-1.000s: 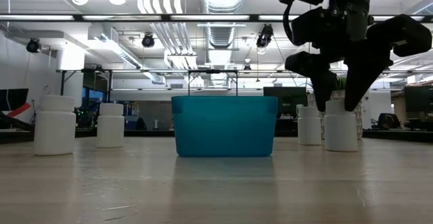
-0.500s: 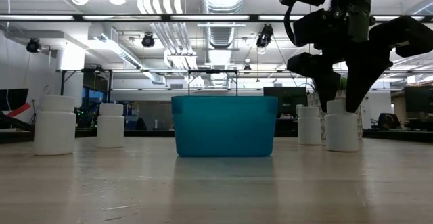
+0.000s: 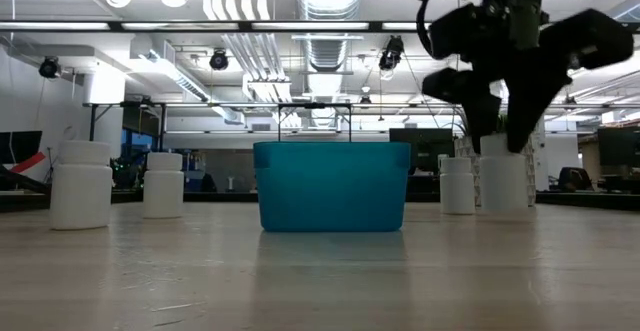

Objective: Pick and place pill bottles into a basket
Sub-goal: Put the medicine bottle in the blue bin

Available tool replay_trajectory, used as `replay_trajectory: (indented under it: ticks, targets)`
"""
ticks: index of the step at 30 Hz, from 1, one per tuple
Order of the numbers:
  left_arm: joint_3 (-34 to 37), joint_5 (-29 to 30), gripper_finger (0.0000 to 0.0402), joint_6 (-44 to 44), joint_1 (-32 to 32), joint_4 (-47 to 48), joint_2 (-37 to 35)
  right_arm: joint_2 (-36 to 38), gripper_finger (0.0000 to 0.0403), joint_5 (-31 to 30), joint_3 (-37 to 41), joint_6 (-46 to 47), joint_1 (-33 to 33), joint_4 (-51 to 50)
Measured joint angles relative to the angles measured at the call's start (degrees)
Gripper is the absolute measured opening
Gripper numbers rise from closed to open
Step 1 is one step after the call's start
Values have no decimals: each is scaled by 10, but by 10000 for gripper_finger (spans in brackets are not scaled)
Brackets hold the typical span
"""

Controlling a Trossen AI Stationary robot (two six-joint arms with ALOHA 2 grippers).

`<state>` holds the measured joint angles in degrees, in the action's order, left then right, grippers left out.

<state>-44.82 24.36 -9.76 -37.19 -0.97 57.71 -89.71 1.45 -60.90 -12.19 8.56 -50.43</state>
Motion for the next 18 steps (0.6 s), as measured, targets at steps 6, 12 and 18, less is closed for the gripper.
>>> replay_trajectory:
  ticks: [6,12,18]
  targets:
    - [0,0,70,0,0,0,0,0,148,-1,-67,-13,-10,-35]
    - [0,0,70,0,0,0,0,0,148,-1,-134,-28,-26,-65]
    - [0,0,70,0,1,0,0,-31,148,-1,-202,-48,-47,-107]
